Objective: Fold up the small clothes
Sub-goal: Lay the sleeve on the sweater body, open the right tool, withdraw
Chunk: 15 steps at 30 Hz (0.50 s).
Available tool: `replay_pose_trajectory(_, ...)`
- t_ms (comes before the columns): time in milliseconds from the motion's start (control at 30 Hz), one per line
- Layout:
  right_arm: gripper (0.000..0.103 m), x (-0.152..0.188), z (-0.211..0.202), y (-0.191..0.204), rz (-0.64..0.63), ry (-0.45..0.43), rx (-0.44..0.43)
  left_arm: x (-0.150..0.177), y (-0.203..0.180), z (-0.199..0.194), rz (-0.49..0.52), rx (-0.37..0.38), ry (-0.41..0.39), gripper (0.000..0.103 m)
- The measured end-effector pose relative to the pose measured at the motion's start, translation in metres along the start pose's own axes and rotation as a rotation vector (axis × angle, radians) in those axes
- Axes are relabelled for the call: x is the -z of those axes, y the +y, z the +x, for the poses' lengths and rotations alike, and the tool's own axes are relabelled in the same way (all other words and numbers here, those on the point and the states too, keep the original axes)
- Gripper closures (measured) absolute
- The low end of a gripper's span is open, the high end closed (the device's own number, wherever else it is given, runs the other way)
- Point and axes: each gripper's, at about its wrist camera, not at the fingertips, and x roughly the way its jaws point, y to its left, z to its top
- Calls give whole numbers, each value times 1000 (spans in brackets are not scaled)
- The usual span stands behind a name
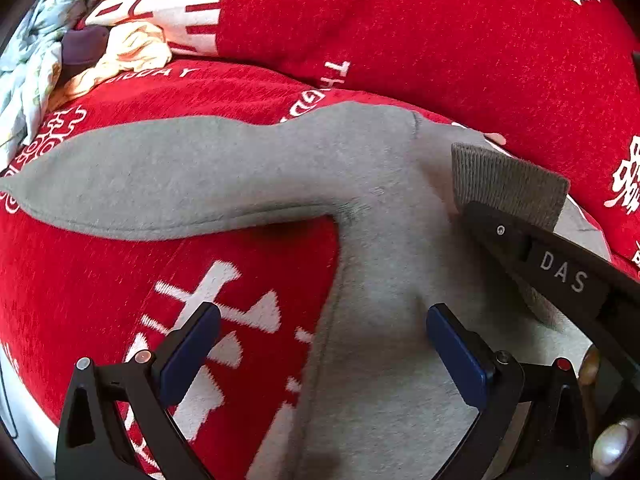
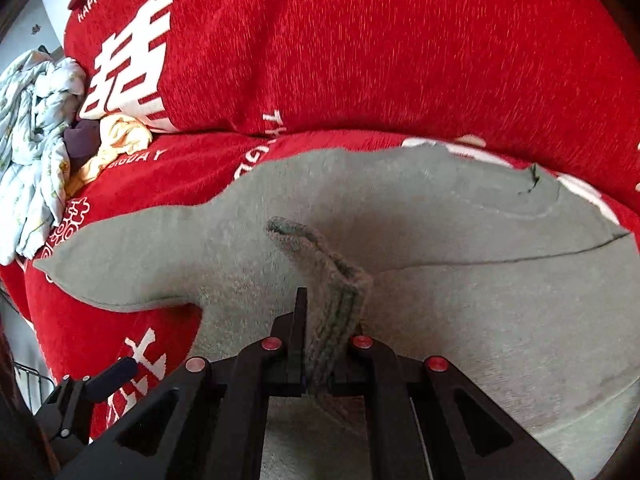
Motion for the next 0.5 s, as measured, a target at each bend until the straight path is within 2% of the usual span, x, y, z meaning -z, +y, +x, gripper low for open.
replay_pose_trajectory(300,90,2,8,10,-17,25,-13,12,7,-11,-8,-14,-18,0)
replay_pose_trajectory(433,85,0,3,14,-9,33,-106,15,13,-15,-32,-10,-17,0)
replay_pose_trajectory(500,78,-2,-3,15,-1,25,-158,15,16,-18,-45,-8,-18,0)
